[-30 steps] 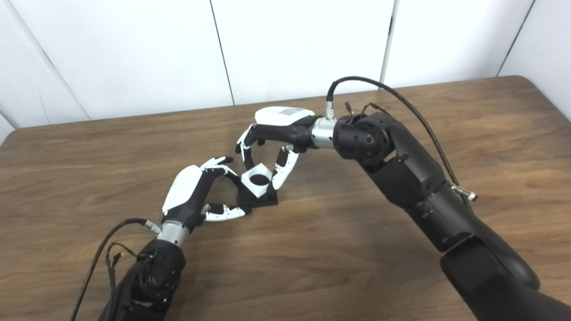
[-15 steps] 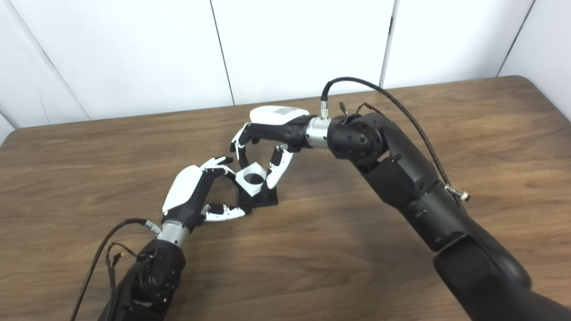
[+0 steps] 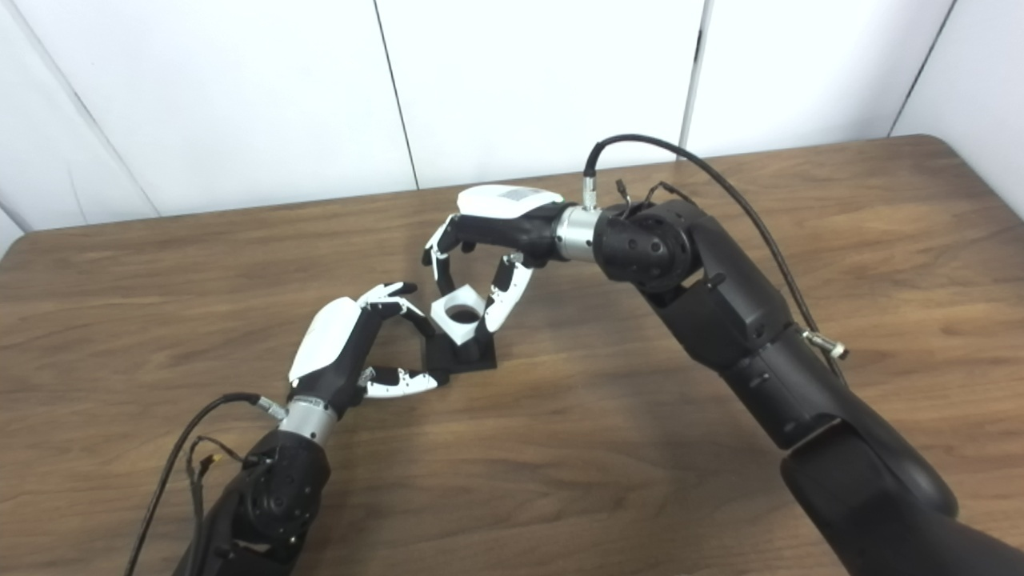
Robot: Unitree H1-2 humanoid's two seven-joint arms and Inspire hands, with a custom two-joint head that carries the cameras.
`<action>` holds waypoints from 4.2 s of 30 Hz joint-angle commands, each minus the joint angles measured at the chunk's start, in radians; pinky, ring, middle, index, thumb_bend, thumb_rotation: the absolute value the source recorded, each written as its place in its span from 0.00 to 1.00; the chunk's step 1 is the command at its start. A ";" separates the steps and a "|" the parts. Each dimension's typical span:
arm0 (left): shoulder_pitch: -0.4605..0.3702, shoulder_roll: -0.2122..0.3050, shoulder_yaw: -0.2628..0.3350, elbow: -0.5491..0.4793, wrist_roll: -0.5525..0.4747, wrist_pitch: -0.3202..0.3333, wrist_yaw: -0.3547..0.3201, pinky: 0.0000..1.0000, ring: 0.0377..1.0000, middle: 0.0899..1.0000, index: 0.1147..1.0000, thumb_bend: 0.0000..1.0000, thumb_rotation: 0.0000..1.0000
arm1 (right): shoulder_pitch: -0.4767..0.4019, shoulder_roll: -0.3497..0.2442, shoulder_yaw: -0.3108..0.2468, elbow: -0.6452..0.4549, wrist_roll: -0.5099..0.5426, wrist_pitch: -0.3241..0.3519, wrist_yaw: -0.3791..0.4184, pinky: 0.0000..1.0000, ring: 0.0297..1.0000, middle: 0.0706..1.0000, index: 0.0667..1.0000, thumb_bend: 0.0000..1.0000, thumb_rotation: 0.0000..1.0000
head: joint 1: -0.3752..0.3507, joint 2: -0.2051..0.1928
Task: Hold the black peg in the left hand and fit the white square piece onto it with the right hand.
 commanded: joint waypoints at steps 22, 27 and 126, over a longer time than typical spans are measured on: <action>0.000 0.008 -0.015 -0.014 0.026 0.028 -0.026 0.90 0.93 0.87 0.42 0.52 0.08 | -0.027 0.001 -0.012 -0.019 0.020 0.003 -0.023 0.78 0.85 0.79 0.44 0.52 0.14 | 0.023 0.012; -0.001 0.004 -0.016 -0.014 0.027 0.031 -0.022 0.90 0.93 0.87 0.42 0.52 0.08 | -0.030 0.005 -0.010 -0.017 0.022 0.003 -0.020 0.78 0.85 0.79 0.44 0.52 0.14 | 0.026 0.012; -0.007 0.017 -0.011 -0.008 0.021 0.025 -0.029 0.90 0.93 0.87 0.42 0.52 0.08 | 0.123 -0.035 -0.182 -0.084 0.056 0.164 -0.177 0.75 0.85 0.86 0.83 0.78 0.18 | 0.010 0.010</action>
